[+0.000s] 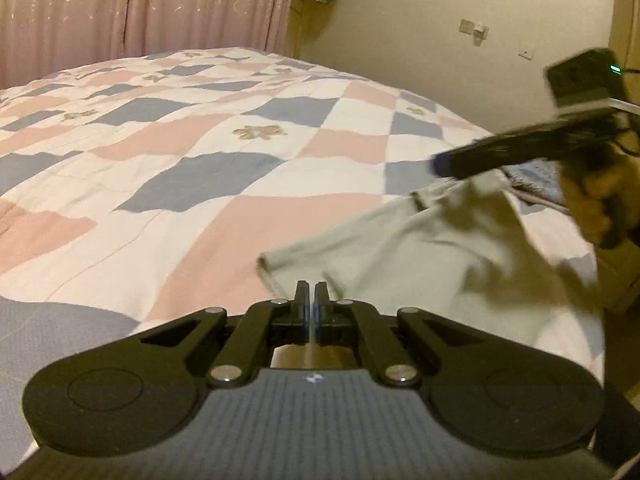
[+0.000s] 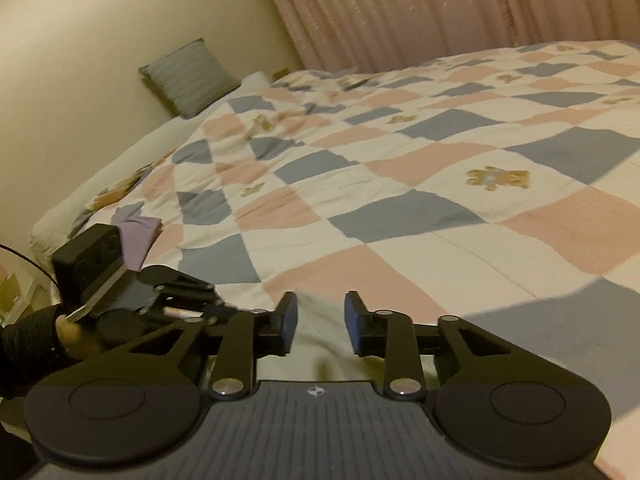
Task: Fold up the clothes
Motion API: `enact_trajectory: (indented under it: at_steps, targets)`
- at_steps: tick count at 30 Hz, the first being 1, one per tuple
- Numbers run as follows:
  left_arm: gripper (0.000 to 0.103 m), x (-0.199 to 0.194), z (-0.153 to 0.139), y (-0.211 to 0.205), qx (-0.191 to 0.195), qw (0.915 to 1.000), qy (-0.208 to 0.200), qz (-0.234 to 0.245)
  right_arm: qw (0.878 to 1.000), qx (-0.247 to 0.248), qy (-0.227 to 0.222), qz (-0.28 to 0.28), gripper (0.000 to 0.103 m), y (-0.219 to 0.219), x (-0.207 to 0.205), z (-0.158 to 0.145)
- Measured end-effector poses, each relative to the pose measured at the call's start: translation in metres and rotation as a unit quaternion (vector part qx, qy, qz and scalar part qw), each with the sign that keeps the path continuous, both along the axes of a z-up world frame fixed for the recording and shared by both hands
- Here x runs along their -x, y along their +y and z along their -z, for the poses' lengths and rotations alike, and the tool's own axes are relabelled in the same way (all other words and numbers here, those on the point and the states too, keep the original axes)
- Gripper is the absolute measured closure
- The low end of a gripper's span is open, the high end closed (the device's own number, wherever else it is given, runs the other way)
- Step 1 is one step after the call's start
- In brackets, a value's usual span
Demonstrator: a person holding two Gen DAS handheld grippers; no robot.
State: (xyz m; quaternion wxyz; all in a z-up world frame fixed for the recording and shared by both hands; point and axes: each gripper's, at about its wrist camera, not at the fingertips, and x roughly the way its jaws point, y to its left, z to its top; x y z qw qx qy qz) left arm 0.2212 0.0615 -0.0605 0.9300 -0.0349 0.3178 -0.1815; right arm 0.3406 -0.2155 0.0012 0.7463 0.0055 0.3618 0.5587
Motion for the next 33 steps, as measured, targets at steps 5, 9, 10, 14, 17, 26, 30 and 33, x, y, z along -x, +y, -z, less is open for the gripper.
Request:
enact_trajectory:
  at_steps: [5,9,10,14,17,26,30,33]
  targets:
    - [0.084,0.001,-0.005,0.018,0.039,0.9992,-0.001,-0.006,0.998,-0.011,-0.025,0.062,0.067,-0.042,0.014,0.001]
    - [0.064,0.004,-0.012,0.031,0.11,0.9939,0.008,-0.003,0.991,-0.034,-0.023,0.129,0.062,-0.088,0.017,0.005]
    - [0.064,0.004,-0.013,0.035,0.132,0.9911,0.015,-0.001,0.989,-0.036,-0.021,0.14,0.062,-0.095,0.017,0.007]
    - [0.064,0.012,-0.012,0.035,0.165,0.9852,0.04,0.023,0.985,-0.038,-0.012,0.17,0.062,-0.12,0.019,0.018]
    - [0.073,0.012,-0.004,0.022,0.133,0.9894,0.049,0.03,0.982,-0.041,-0.007,0.182,0.062,-0.128,0.019,0.027]
    - [0.103,0.013,-0.048,0.013,0.064,0.9956,-0.061,0.03,0.98,-0.055,-0.007,0.189,0.062,-0.13,0.003,0.037]
    - [0.103,-0.014,-0.032,0.007,0.02,0.9993,-0.022,0.024,0.983,-0.055,0.0,0.174,0.061,-0.121,-0.01,0.044]
    - [0.103,-0.026,-0.01,0.003,0.003,0.9995,0.021,0.023,0.985,-0.063,0.012,0.159,0.062,-0.116,-0.015,0.049]
